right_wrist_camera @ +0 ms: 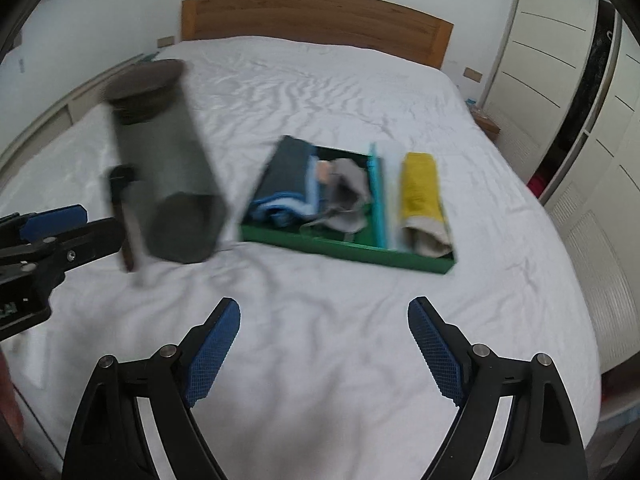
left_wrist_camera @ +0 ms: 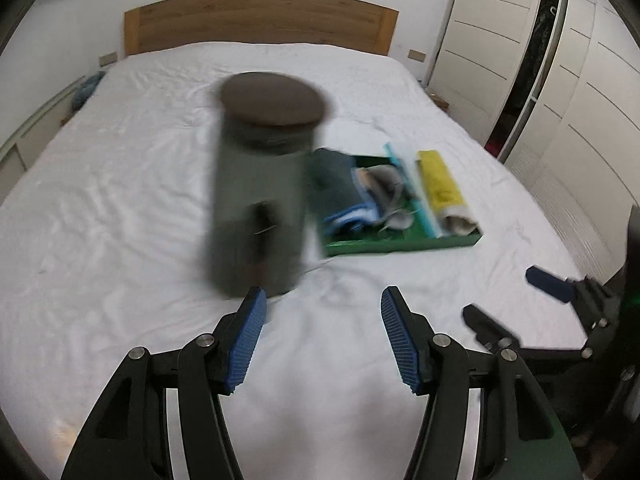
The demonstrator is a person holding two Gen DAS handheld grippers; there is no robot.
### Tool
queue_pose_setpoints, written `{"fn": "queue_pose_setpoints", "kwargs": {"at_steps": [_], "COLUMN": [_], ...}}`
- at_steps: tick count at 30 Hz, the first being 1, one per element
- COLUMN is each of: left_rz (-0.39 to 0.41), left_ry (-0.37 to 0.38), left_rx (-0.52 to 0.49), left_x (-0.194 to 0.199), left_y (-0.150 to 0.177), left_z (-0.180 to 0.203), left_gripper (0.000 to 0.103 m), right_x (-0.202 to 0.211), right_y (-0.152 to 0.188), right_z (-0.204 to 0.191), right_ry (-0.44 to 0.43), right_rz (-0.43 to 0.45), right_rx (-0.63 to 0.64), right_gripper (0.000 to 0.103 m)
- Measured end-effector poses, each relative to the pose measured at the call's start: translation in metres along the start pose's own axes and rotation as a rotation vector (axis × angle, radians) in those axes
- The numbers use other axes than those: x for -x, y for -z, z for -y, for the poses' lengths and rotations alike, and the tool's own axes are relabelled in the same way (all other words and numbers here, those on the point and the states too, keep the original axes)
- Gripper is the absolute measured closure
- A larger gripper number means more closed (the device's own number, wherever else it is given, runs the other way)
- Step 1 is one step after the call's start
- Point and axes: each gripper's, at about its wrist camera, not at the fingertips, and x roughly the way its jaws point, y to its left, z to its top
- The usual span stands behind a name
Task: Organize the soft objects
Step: 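Move both tools to the bed toward the tissue pack and white cloth, then grasp the 'Face' tissue pack with the left tool while the right tool grasps the white cloth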
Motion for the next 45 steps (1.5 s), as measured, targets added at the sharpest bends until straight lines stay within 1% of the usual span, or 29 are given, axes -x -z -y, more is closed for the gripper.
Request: {"fn": "queue_pose_setpoints", "kwargs": {"at_steps": [2, 4, 6, 9, 10, 13, 16, 18, 20, 22, 24, 29, 33, 36, 38, 40, 42, 44, 45], "left_rz": [-0.022, -0.047, -0.092, -0.144, -0.161, -0.218, -0.242, -0.252, -0.258, -0.271, -0.283, -0.319, -0.343, -0.359, -0.366, -0.381, -0.386, -0.386, -0.388], "left_ry": [-0.037, -0.079, -0.13, -0.2, -0.224, -0.269, -0.29, -0.279, -0.264, -0.227, -0.206, -0.191, -0.183, -0.18, -0.173, -0.164, -0.155, -0.151, -0.154], "left_rx": [-0.005, -0.011, -0.01, 0.0, -0.004, 0.03, 0.033, 0.034, 0.014, 0.013, -0.004, -0.026, -0.024, -0.035, -0.048, -0.039, -0.032, -0.034, -0.04], "left_x": [0.016, 0.03, 0.042, 0.054, 0.056, 0.058, 0.056, 0.054, 0.051, 0.047, 0.044, 0.029, 0.018, 0.012, 0.009, 0.006, 0.005, 0.004, 0.003], "left_y": [0.017, 0.036, 0.059, 0.089, 0.098, 0.125, 0.145, 0.152, 0.159, 0.164, 0.169, 0.178, 0.185, 0.19, 0.194, 0.197, 0.199, 0.201, 0.202], "left_z": [-0.029, -0.059, -0.094, -0.136, -0.15, -0.189, -0.216, -0.228, -0.233, -0.238, -0.242, -0.253, -0.263, -0.269, -0.272, -0.277, -0.281, -0.282, -0.281], "left_gripper": [0.049, 0.049, 0.049, 0.049, 0.049, 0.049, 0.049, 0.049, 0.049, 0.049, 0.049, 0.049, 0.049, 0.048, 0.047, 0.043, 0.039, 0.039, 0.039], "right_x": [0.013, 0.023, 0.029, 0.034, 0.034, 0.032, 0.027, 0.024, 0.02, 0.014, 0.007, -0.005, -0.017, -0.034, -0.045, -0.056, -0.06, -0.069, -0.071], "right_y": [0.006, 0.01, 0.014, 0.02, 0.022, 0.03, 0.041, 0.047, 0.054, 0.06, 0.065, 0.076, 0.08, 0.082, 0.085, 0.086, 0.087, 0.084, 0.084], "right_z": [-0.026, -0.062, -0.094, -0.136, -0.153, -0.195, -0.234, -0.25, -0.266, -0.279, -0.288, -0.305, -0.315, -0.323, -0.326, -0.328, -0.331, -0.333, -0.335], "right_ry": [-0.027, -0.077, -0.135, -0.192, -0.228, -0.271, -0.315, -0.325, -0.334, -0.332, -0.328, -0.308, -0.313, -0.333, -0.349, -0.362, -0.369, -0.375, -0.38], "right_rz": [0.001, -0.005, -0.016, -0.027, -0.041, -0.066, -0.108, -0.127, -0.15, -0.168, -0.188, -0.218, -0.245, -0.271, -0.289, -0.307, -0.311, -0.315, -0.316], "right_rx": [0.001, 0.024, 0.023, 0.021, 0.02, 0.06, 0.061, 0.059, 0.058, 0.061, 0.061, 0.065, 0.065, 0.063, 0.062, 0.055, 0.056, 0.069, 0.077], "right_gripper": [0.016, 0.016, 0.016, 0.016, 0.016, 0.016, 0.016, 0.016, 0.016, 0.016, 0.016, 0.017, 0.017, 0.018, 0.021, 0.022, 0.027, 0.039, 0.043]}}
